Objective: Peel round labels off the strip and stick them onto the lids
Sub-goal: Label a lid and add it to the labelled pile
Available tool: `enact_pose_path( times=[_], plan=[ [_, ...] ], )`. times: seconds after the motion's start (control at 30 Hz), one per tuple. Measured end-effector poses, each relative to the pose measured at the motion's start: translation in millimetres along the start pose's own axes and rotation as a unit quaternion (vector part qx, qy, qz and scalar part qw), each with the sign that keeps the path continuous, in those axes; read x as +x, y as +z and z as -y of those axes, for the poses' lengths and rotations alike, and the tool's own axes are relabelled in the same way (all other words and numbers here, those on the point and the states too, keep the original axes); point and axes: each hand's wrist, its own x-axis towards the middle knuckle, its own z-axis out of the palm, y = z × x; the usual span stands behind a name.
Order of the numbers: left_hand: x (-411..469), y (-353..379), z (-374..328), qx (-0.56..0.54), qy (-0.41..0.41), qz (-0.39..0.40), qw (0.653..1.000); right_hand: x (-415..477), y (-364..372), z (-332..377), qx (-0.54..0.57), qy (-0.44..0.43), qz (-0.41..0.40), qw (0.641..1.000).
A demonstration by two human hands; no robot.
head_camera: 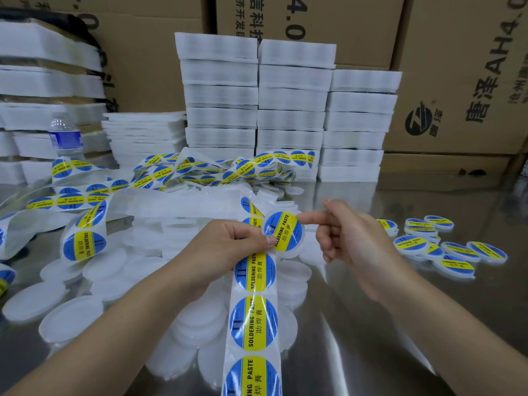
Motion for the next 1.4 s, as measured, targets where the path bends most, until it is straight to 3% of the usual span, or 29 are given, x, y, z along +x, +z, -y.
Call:
enact_pose_path(
  times=[0.23, 0.47, 0.87, 1.13, 1.27, 1.4],
  plan=[
    [-0.2, -1.1, -1.1, -0.003, -0.014, -0.002, 1.0, -3.1, 3.7, 0.4, -0.066, -0.067, -0.055, 0.994],
    [-0.9, -2.3, -2.0, -0.036, -0.008, 0.01, 0.999, -3.3, -0.4, 0.6, -0.049, -0.114, -0.094, 0.988],
    [-3.2, -1.3, -2.1, -0.061, 0.003, 0.043, 0.997, -7.4, 7.6, -9.9, -0.081, -0.138, 0.051, 0.986],
    [-7.2, 1.0, -3.8, -0.027, -0.003, 0.073, 0.997, -5.4, 7.5, -20.3, -0.111, -0.168, 0.074, 0.977],
    [-8.1, 3.8, -3.1, -0.008, -0.016, 0.111, 0.994, -7.0, 7.5, -19.7, -0.176, -0.167, 0.05, 0.969],
    [-7.7, 4.3, -1.8, -0.038, -0.017, 0.112, 0.993, -7.4, 6.6, -17.1, -0.172, -0.161, 0.035, 0.971]
  ],
)
